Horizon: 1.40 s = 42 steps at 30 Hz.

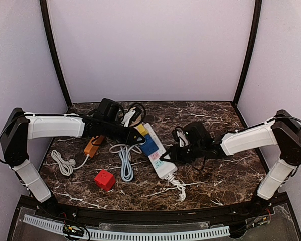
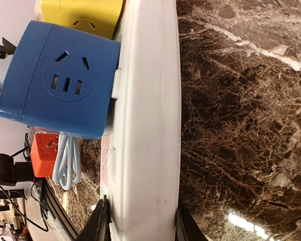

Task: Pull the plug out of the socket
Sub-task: Remove the plug from the socket.

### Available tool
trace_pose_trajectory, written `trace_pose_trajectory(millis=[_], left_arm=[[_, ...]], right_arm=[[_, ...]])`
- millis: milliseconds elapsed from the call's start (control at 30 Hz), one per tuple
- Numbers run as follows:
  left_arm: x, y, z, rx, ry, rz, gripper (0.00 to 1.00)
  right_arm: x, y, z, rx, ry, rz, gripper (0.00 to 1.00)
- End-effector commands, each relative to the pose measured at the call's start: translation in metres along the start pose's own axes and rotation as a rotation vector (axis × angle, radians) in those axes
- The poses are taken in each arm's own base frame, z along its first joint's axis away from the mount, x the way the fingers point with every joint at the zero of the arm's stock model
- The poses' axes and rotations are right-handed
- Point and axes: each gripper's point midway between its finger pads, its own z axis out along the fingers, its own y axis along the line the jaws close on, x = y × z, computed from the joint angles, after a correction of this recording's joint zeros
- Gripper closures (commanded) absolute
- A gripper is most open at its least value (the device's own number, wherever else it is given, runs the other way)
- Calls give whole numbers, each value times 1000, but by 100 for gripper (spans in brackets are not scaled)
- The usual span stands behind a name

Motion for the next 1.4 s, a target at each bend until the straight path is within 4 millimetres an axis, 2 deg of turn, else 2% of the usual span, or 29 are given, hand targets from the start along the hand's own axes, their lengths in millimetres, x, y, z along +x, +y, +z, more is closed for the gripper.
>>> trace_pose_trajectory(millis=[0, 200, 433, 700, 833, 1133, 1367], left_arm=[[-73, -43, -37, 149, -205, 41, 99], [-69, -41, -32, 159, -204, 39, 99], [-59, -34, -25, 140, -200, 65, 99], [-51, -35, -26, 104, -231, 128, 99], [-48, -40, -26, 109, -246, 158, 99], [-50, -41, -26, 113, -246, 149, 99], [-56, -38, -25, 161, -227, 80, 99]], right_arm=[[4, -5, -5, 35, 5, -125, 100], [-1, -3, -7, 39, -11, -88, 100], [-9, -10, -8, 80, -48, 64, 100], [-22, -30, -20, 195, -154, 167, 100], [-22, -37, -20, 233, -149, 186, 100], [-20, -41, -19, 246, -139, 168, 100], [-16, -35, -23, 222, -131, -9, 100]])
